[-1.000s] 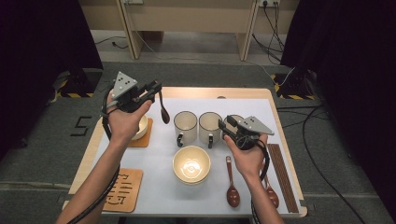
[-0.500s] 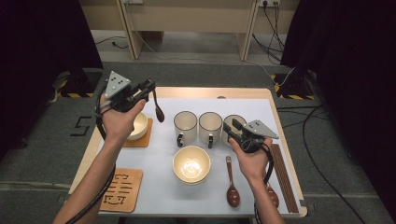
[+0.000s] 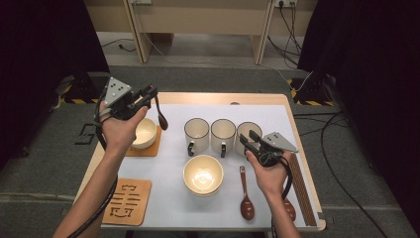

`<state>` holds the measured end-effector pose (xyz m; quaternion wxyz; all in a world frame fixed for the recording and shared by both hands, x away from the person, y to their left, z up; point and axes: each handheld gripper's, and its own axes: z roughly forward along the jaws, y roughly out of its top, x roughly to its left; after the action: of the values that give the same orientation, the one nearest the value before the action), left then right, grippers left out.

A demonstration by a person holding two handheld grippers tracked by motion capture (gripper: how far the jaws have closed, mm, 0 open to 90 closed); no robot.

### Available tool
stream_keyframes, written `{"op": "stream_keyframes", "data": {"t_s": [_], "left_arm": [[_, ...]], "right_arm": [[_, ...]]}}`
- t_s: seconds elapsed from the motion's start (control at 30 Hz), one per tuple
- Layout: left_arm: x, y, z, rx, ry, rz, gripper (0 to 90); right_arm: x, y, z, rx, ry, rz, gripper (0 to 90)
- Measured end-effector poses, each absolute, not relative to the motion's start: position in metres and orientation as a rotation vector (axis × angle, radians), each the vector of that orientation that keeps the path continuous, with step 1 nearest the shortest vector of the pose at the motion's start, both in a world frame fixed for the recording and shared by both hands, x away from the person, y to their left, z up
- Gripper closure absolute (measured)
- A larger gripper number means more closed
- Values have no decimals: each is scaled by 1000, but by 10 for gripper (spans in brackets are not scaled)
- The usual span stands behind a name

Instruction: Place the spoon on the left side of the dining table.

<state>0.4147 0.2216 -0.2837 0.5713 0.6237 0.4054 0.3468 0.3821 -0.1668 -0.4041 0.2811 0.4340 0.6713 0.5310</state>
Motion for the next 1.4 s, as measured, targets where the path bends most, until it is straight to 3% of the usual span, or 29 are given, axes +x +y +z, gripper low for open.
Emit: {"op": "stream_keyframes", "data": {"t_s": [1.4], "left_arm": [[428, 260, -308, 1466, 1066, 992, 748]], "right_arm": [[376, -175, -415, 1175, 1789, 1404, 587]]}}
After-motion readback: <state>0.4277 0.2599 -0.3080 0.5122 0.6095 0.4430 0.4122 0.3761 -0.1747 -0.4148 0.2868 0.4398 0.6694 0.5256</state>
